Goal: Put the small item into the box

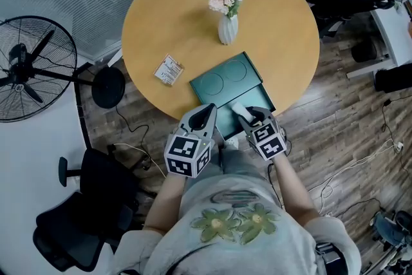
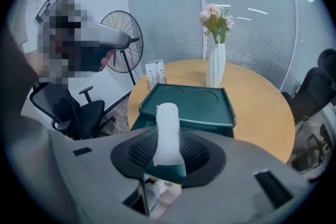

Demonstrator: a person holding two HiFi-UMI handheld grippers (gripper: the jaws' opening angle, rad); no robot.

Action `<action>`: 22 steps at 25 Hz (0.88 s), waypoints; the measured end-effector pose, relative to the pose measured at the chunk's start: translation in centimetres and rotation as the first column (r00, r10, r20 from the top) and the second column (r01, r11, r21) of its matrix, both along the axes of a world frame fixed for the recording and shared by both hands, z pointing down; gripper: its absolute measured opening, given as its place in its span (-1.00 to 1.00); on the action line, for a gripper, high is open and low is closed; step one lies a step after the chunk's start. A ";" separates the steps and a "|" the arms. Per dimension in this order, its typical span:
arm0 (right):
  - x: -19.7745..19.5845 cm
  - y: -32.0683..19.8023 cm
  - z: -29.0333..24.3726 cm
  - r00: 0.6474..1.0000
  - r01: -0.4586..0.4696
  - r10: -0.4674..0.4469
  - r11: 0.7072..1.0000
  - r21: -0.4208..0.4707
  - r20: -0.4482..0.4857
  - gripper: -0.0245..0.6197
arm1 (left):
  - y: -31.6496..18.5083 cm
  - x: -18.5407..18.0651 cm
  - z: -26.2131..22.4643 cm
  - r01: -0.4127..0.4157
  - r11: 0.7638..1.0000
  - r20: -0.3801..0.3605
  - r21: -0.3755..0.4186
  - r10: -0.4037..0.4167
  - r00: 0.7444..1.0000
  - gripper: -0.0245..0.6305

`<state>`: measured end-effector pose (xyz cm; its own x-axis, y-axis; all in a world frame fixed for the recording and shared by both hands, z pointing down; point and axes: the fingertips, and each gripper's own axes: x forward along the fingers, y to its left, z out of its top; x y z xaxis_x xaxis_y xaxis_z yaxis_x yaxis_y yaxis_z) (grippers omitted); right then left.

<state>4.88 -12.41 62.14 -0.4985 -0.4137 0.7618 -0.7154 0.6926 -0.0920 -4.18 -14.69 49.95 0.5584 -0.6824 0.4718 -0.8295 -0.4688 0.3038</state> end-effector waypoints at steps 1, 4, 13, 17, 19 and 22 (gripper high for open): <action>0.0 0.0 0.2 1.000 0.002 -0.002 1.000 -0.002 -0.004 -0.50 | 0.0 0.0 0.0 0.001 1.000 0.000 -0.001 -0.001 1.000 -0.92; 0.1 -0.1 0.8 1.000 0.008 -0.008 1.000 -0.009 -0.018 -0.50 | 0.1 -0.1 0.1 0.005 1.000 -0.001 -0.003 -0.005 1.000 -0.92; 0.3 -0.2 2.5 0.992 0.074 -0.075 0.997 -0.014 -0.105 -0.50 | 0.4 0.0 0.4 0.011 1.000 -0.004 -0.008 -0.011 1.000 -0.92; 0.2 -0.3 3.0 0.986 0.101 -0.102 0.995 -0.018 -0.131 -0.50 | 0.5 -0.3 0.6 0.016 1.000 -0.003 -0.012 -0.016 1.000 -0.92; 0.1 -0.4 3.3 0.983 0.111 -0.113 0.994 -0.023 -0.142 -0.50 | 0.6 -0.4 0.7 0.018 1.000 -0.002 -0.013 -0.018 1.000 -0.92; 0.0 -0.5 3.9 0.980 0.124 -0.128 0.992 -0.032 -0.154 -0.50 | 0.6 -0.6 0.8 0.021 1.000 -0.002 -0.015 -0.021 1.000 -0.92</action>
